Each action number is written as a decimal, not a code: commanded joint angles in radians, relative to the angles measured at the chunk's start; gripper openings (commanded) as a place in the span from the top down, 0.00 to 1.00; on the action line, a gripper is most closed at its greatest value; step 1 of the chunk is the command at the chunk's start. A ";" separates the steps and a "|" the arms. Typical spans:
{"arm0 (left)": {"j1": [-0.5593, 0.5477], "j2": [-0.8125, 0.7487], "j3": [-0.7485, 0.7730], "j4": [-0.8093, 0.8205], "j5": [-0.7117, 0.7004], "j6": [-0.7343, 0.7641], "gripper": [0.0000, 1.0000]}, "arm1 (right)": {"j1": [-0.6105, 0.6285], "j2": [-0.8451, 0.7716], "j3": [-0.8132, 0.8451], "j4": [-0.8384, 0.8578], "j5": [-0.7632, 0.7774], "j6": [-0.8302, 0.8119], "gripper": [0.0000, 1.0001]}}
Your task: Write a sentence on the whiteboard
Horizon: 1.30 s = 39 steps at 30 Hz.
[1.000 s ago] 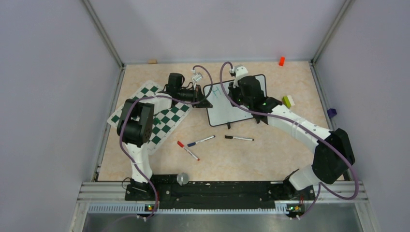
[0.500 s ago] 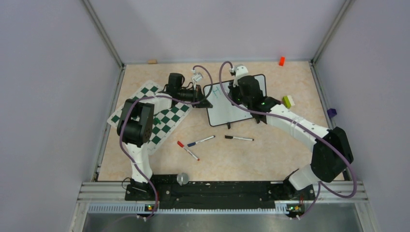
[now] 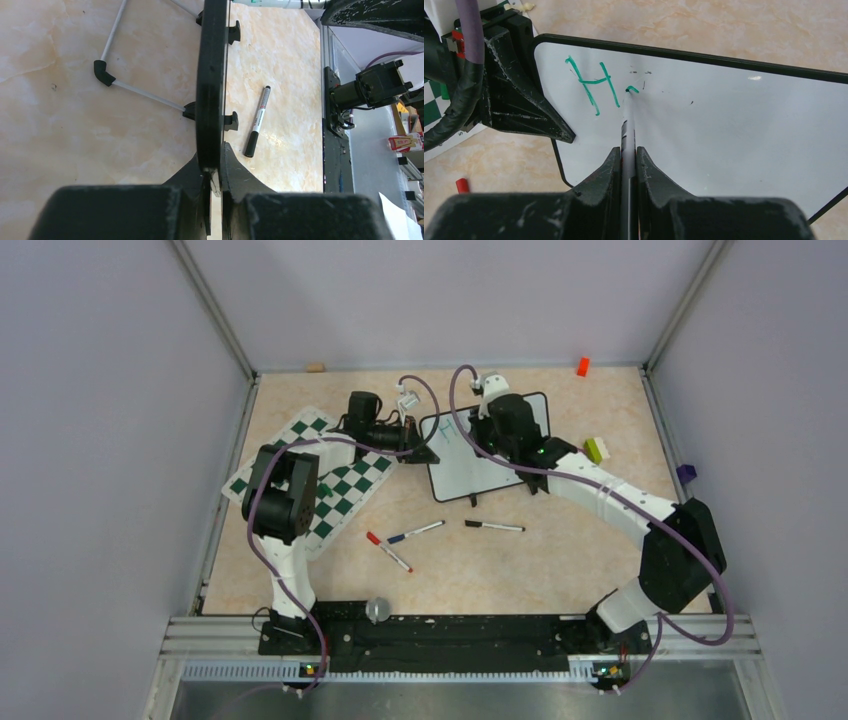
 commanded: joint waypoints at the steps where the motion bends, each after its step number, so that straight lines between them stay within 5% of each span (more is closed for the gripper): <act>1: -0.043 0.001 -0.030 -0.096 -0.009 0.079 1.00 | -0.006 0.003 0.025 -0.023 -0.006 -0.007 1.00; 39: -0.047 0.001 -0.027 -0.099 -0.015 0.079 1.00 | -0.008 0.019 0.090 -0.037 0.085 -0.001 1.00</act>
